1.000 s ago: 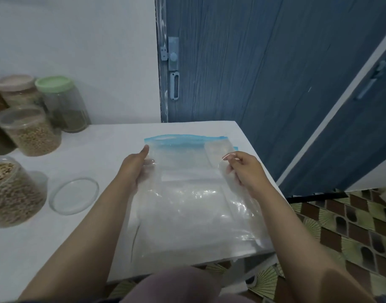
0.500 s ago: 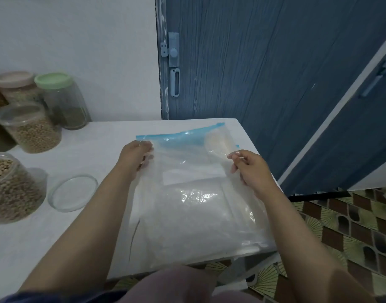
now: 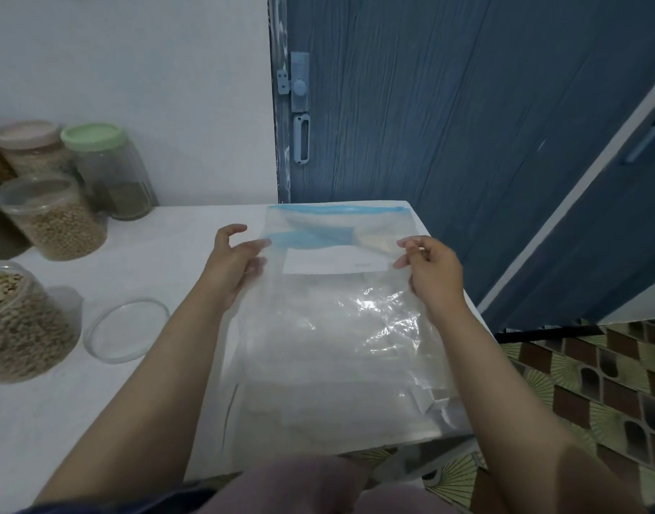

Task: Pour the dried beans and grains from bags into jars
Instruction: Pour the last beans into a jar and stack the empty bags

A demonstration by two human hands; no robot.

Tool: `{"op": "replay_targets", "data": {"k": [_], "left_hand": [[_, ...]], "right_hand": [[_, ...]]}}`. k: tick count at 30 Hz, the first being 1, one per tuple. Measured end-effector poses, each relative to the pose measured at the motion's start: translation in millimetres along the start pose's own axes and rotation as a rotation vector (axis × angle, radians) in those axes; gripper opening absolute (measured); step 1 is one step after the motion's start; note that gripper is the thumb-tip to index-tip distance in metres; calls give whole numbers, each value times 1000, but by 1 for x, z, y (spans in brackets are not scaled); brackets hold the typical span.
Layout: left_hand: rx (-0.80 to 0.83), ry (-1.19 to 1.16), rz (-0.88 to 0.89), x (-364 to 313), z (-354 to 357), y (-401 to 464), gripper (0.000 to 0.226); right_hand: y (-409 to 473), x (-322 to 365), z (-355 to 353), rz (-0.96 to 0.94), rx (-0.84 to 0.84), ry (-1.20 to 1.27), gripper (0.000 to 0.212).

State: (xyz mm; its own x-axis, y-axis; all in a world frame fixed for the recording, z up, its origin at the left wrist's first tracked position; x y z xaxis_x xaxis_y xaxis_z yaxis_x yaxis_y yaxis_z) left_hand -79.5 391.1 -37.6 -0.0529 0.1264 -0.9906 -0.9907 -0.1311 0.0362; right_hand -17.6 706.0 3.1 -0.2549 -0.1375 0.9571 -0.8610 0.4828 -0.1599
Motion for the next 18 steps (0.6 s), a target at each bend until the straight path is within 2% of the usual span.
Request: {"op": "replay_targets", "data": {"k": [2,6,11,14,18], "left_hand": [[-41,86,81,3,-1,1,19],[-30,367,153,11,-5,-4,32],[157,816,133,25,-1,-21,45],[138,850,148,18,5,-41,59],[161,994,195,16,18,-74,55]], "right_hand": [[3,-1,5,14,-9,-46,21],[12,0,13,65,-14,-163,19],[17,-8,11,147,-25,-232,19],[13,-10,4,131,-14,-289,23],[1,-8,-10,79,22,-289,42]]}}
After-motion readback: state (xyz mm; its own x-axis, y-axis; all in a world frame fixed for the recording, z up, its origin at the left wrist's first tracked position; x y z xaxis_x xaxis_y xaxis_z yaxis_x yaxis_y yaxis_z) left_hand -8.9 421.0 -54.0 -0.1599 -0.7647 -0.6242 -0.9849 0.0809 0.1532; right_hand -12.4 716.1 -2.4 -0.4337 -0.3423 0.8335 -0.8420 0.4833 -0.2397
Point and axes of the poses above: each hand's wrist, its own y-axis towards the middle knuckle, its own z-axis out of the palm, x = y × z, the point moved 6 cm from there along y, towards the middle knuckle, and after that the axes turned 15 degrees about z, right-handed, at the moved point
